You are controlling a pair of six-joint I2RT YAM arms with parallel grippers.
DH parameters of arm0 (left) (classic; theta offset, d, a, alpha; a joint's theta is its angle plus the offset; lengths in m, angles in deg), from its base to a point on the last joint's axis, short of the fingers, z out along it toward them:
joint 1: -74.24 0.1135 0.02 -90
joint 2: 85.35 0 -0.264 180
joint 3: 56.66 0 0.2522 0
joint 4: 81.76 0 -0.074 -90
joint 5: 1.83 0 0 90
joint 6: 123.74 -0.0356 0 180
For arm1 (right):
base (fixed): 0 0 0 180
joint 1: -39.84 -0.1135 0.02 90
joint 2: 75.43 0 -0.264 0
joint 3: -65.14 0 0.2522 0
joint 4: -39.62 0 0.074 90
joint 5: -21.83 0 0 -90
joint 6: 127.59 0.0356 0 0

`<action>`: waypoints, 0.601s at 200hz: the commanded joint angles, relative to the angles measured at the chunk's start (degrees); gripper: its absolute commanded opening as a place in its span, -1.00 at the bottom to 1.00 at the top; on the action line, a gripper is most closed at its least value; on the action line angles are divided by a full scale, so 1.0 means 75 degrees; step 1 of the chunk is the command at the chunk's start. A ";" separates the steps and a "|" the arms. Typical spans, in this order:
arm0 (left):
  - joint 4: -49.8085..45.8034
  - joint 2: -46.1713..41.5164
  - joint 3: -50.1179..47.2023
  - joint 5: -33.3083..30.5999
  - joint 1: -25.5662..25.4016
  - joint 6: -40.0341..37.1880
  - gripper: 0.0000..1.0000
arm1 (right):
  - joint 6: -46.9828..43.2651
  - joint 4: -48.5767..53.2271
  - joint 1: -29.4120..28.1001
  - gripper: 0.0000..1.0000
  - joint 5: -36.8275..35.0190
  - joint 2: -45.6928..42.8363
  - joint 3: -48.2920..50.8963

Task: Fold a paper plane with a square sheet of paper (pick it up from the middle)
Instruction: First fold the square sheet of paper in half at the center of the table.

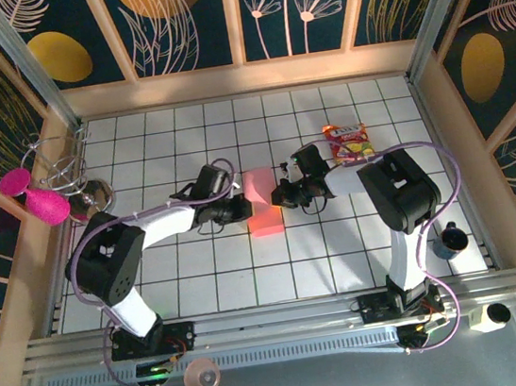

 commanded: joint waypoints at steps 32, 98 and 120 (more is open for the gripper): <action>0.0090 0.0872 0.0057 0.0252 -0.0272 0.0376 -0.77 | -0.0173 0.1817 0.0076 -1.00 -0.1969 0.1257 0.0827; -0.1685 0.0068 -0.0987 -0.0616 -0.0004 -0.0825 -0.78 | -0.0223 0.1850 0.0080 -1.00 -0.2063 0.1281 0.0840; -0.1889 -0.0483 -0.1015 -0.0731 0.0053 -0.1148 -0.77 | -0.0216 0.1805 0.0092 -1.00 -0.2017 0.1246 0.0864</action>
